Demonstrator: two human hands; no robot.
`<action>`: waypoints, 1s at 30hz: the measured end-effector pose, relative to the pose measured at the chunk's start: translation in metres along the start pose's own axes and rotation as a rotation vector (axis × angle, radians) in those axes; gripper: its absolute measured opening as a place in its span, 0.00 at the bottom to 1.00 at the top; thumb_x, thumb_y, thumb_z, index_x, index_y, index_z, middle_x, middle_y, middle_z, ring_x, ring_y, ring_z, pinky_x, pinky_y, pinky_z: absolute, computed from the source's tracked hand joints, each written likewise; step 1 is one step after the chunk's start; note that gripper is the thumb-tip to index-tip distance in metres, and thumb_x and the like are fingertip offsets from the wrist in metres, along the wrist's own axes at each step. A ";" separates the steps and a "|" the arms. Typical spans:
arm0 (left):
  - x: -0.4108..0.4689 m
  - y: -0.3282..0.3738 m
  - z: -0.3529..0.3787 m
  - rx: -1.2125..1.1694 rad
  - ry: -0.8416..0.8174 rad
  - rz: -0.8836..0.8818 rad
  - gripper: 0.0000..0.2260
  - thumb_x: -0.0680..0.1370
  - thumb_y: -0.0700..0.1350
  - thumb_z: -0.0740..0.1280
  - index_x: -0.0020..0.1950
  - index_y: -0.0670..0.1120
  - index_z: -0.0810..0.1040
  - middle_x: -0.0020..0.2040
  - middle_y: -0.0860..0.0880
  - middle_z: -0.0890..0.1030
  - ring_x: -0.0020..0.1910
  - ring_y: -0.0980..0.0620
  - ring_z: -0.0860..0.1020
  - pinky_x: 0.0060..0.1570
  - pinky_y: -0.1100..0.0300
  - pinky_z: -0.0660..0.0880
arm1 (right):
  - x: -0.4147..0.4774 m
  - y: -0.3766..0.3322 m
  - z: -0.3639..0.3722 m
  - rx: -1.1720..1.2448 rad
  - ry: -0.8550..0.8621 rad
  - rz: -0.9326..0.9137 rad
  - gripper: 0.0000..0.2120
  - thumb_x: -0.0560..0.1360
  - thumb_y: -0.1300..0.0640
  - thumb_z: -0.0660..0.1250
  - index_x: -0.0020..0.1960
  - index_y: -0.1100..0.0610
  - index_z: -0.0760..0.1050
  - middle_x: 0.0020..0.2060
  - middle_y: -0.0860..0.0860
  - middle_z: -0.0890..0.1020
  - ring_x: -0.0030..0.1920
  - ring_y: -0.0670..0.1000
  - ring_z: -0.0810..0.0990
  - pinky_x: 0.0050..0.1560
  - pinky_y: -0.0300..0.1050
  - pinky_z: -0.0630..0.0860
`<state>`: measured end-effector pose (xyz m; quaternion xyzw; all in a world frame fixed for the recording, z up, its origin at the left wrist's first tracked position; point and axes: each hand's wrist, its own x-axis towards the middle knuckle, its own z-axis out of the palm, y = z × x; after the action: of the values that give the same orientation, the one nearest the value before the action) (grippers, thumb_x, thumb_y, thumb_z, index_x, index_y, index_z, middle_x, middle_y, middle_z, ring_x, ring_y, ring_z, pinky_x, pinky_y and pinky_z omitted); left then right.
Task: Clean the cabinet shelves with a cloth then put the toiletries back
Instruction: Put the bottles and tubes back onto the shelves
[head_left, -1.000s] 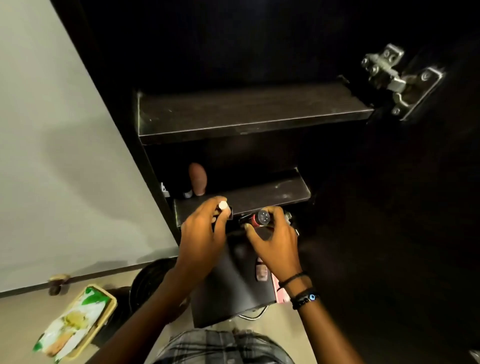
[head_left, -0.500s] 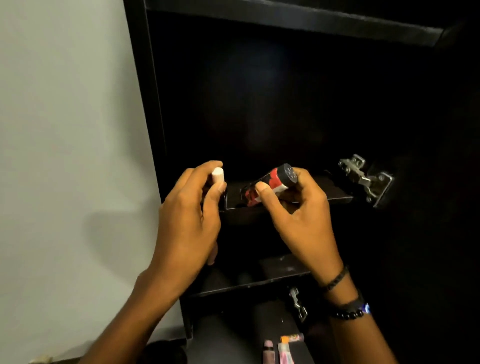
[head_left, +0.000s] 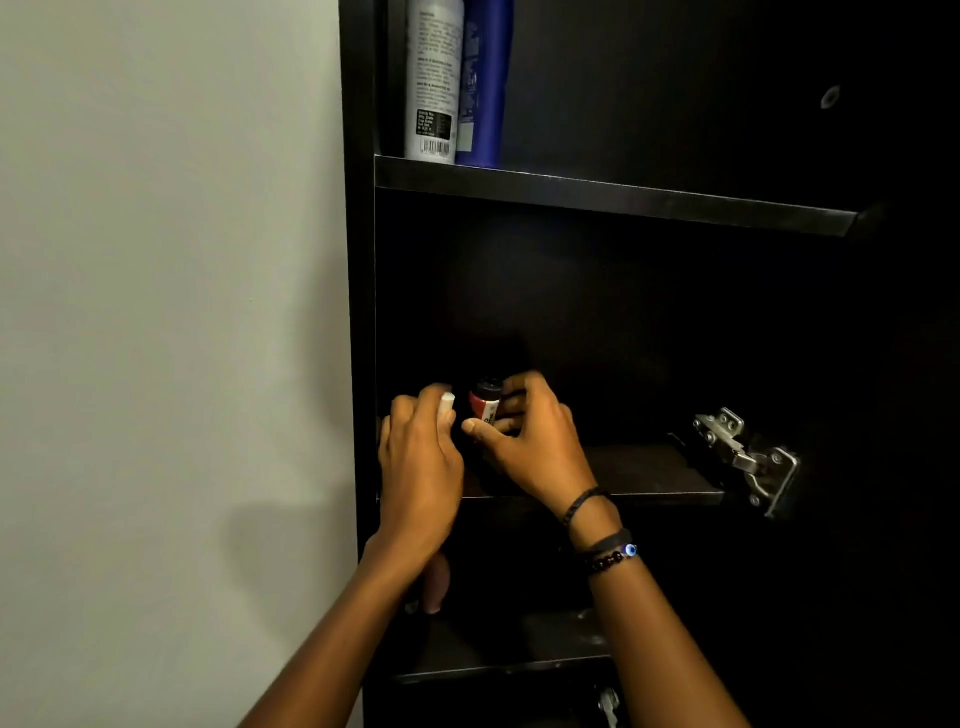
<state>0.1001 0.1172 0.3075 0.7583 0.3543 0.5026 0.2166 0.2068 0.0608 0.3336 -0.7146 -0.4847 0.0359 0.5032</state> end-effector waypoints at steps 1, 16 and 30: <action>0.000 0.000 0.001 -0.004 0.009 -0.001 0.12 0.81 0.43 0.58 0.63 0.46 0.74 0.53 0.44 0.75 0.53 0.45 0.74 0.47 0.57 0.70 | 0.001 0.000 0.001 0.007 -0.004 0.006 0.22 0.67 0.53 0.76 0.55 0.54 0.70 0.44 0.47 0.81 0.40 0.44 0.82 0.44 0.46 0.82; -0.043 0.002 -0.008 -0.022 -0.010 -0.040 0.26 0.79 0.35 0.58 0.76 0.43 0.54 0.74 0.44 0.61 0.71 0.45 0.65 0.66 0.49 0.69 | -0.004 0.011 0.022 0.163 -0.043 0.022 0.14 0.69 0.60 0.75 0.52 0.58 0.76 0.44 0.52 0.83 0.43 0.44 0.83 0.42 0.34 0.81; -0.063 -0.002 -0.021 -0.114 -0.088 0.005 0.23 0.81 0.37 0.55 0.76 0.44 0.55 0.76 0.48 0.58 0.74 0.51 0.59 0.71 0.53 0.64 | -0.018 0.015 0.025 0.028 0.050 -0.108 0.12 0.73 0.57 0.71 0.56 0.56 0.79 0.49 0.47 0.83 0.49 0.42 0.81 0.53 0.40 0.80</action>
<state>0.0653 0.0701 0.2760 0.7671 0.3132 0.4886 0.2735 0.1931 0.0644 0.3021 -0.6809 -0.5093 -0.0023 0.5263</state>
